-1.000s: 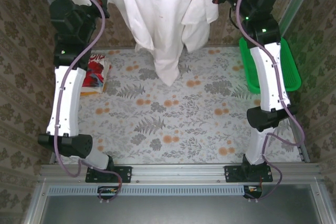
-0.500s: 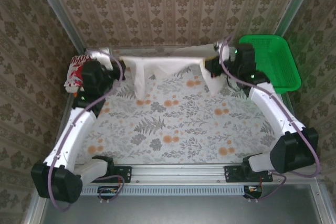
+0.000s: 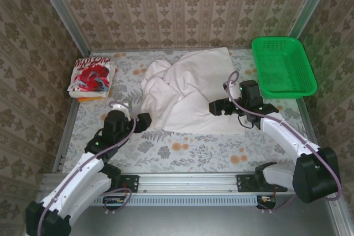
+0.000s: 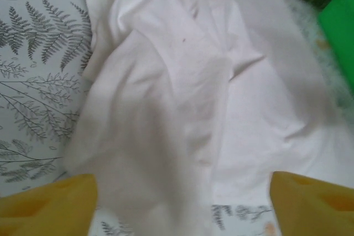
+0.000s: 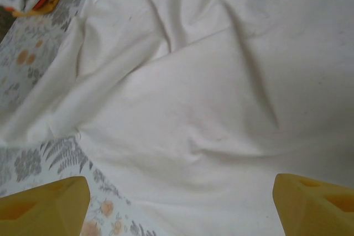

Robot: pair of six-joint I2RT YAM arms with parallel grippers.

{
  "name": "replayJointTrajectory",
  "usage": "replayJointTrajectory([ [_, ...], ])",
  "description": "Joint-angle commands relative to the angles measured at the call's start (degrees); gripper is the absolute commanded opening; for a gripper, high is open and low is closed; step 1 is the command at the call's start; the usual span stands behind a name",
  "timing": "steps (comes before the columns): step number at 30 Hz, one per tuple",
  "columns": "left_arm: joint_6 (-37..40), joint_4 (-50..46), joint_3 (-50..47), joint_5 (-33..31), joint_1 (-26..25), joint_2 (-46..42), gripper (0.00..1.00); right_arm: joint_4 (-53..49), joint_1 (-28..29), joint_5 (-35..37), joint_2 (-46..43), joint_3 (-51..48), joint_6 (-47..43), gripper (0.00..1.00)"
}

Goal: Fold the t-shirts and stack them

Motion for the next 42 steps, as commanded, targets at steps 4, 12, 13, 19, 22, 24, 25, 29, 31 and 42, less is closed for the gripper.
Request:
replayJointTrajectory([
  [4, -0.78, -12.72, 9.41, -8.32, 5.78, -2.36, 1.00, 6.42, 10.32, 6.37, 10.15, 8.61, 1.63, 0.89],
  [12, -9.65, -11.62, 11.40, 4.07, 29.27, 4.30, 1.00, 13.31, 28.20, 8.83, 33.22, 23.72, -0.16, 0.87],
  [13, -9.85, -11.51, 11.49, 5.55, 30.64, 5.13, 1.00, 13.15, 29.79, 9.12, 35.64, 25.71, -0.33, 0.86],
  [19, -7.61, -14.13, 12.46, 7.63, 34.42, 6.71, 1.00, 11.44, 34.27, 11.79, 48.70, 36.80, 1.67, 0.71],
  [22, -6.46, -15.03, 11.72, 8.27, 34.45, 5.83, 1.00, 11.05, 34.18, 14.11, 52.46, 38.76, 2.69, 0.62],
  [24, -5.75, -15.24, 10.91, 8.84, 34.36, 5.52, 1.00, 9.48, 34.20, 14.14, 54.31, 40.26, 2.59, 0.54],
  [25, -5.45, -15.19, 10.48, 9.02, 34.37, 5.52, 1.00, 9.01, 34.26, 13.87, 54.64, 40.76, 2.52, 0.49],
  [29, -5.29, -14.48, 9.56, 9.47, 34.18, 5.65, 1.00, 9.62, 34.27, 10.29, 52.86, 39.92, 1.17, 0.03],
  [31, -5.07, -13.78, 9.48, 10.00, 33.99, 6.15, 1.00, 11.18, 34.20, 7.77, 50.56, 37.98, 0.89, 0.00],
  [42, -8.28, -5.62, 9.05, 7.81, 23.42, 14.17, 1.00, 7.28, 34.20, -14.99, 40.77, 29.23, -7.92, 0.00],
])
